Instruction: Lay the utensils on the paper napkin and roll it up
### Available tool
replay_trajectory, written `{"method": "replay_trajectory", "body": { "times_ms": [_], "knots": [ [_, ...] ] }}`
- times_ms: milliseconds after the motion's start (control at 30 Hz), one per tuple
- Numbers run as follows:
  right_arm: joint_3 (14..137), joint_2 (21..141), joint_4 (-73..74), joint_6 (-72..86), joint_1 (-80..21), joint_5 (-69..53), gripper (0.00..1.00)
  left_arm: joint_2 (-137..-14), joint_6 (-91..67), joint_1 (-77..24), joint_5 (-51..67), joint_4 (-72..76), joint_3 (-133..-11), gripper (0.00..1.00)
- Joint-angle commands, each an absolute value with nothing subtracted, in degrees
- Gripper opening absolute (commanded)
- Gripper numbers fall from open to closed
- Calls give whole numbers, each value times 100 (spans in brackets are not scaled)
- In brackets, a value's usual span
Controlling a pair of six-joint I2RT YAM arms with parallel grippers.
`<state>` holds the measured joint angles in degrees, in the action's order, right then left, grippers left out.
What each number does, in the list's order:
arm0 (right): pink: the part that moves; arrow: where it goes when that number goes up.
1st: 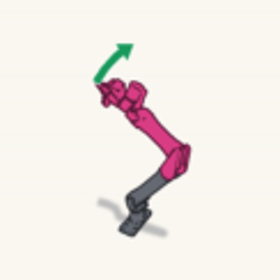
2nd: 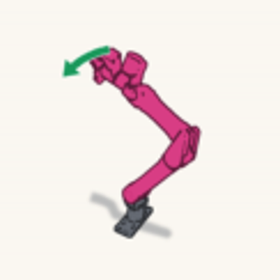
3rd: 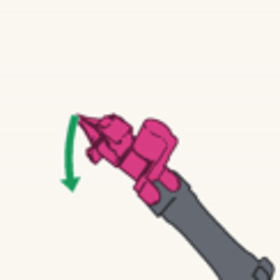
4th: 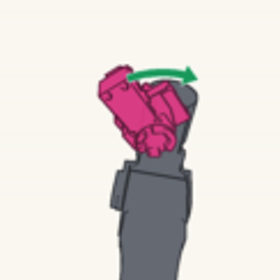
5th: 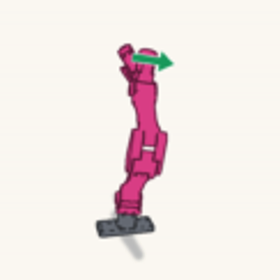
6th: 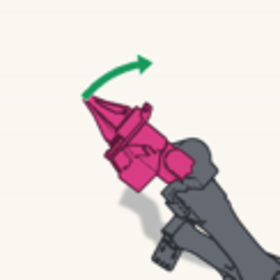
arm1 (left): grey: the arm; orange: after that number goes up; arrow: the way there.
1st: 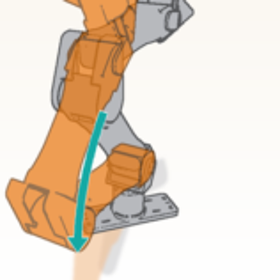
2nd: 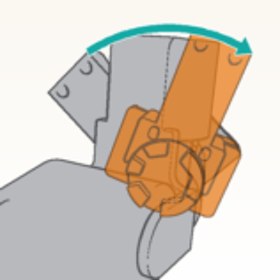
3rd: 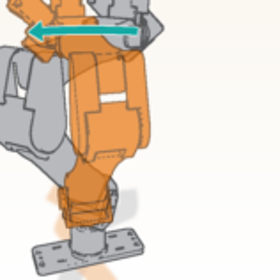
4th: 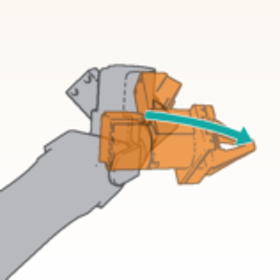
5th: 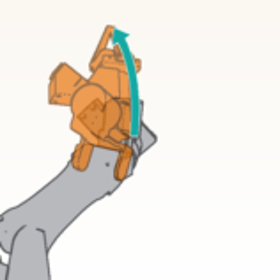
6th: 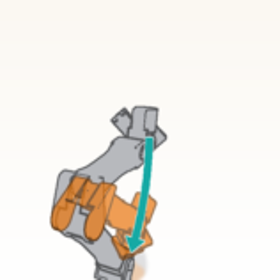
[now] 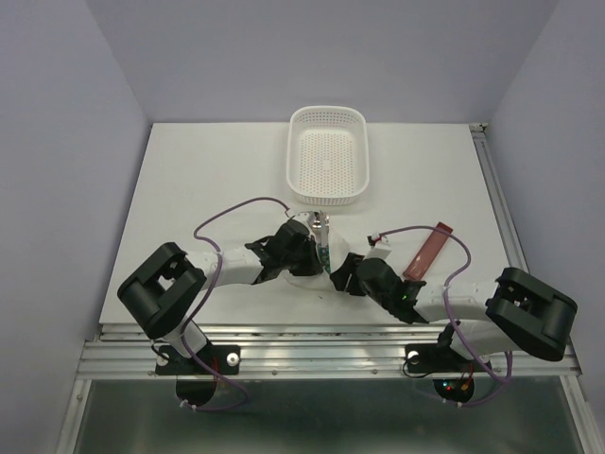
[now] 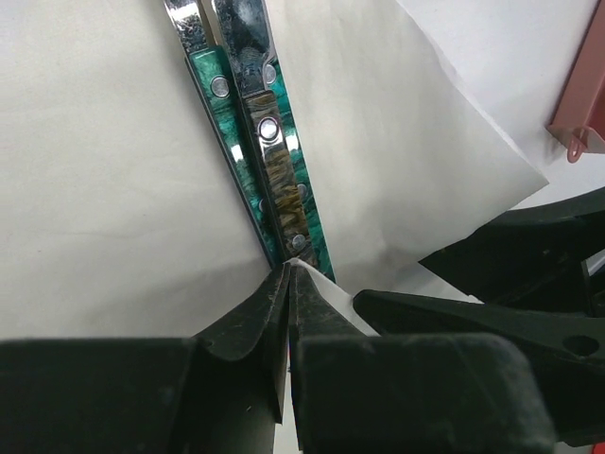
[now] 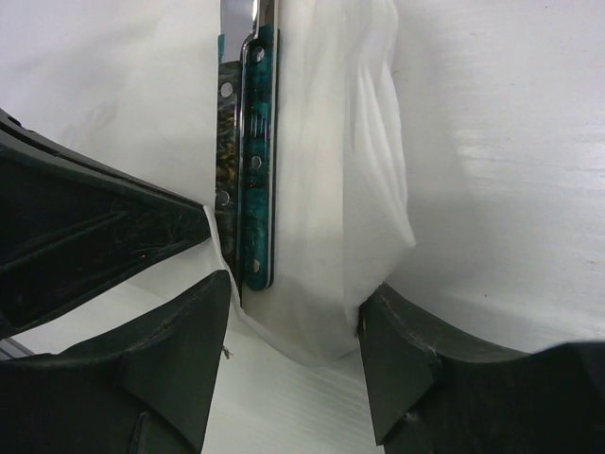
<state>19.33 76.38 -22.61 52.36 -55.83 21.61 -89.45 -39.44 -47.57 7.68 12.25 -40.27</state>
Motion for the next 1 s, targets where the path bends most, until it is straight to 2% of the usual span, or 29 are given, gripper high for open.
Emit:
{"method": "replay_trajectory", "body": {
  "times_ms": [0,667,967],
  "knots": [
    [2241,7725,-2013,5019,-5563,2162,59,-8842,-3858,-4790,580,1073,-4271,13],
    [2355,7972,-1934,4852,-5563,1986,53,-8227,-3973,-4843,623,896,-4201,14],
    [2470,7884,-1758,4764,-5563,2048,52,-8543,-4008,-4852,861,1222,-4148,14]
  ]
}}
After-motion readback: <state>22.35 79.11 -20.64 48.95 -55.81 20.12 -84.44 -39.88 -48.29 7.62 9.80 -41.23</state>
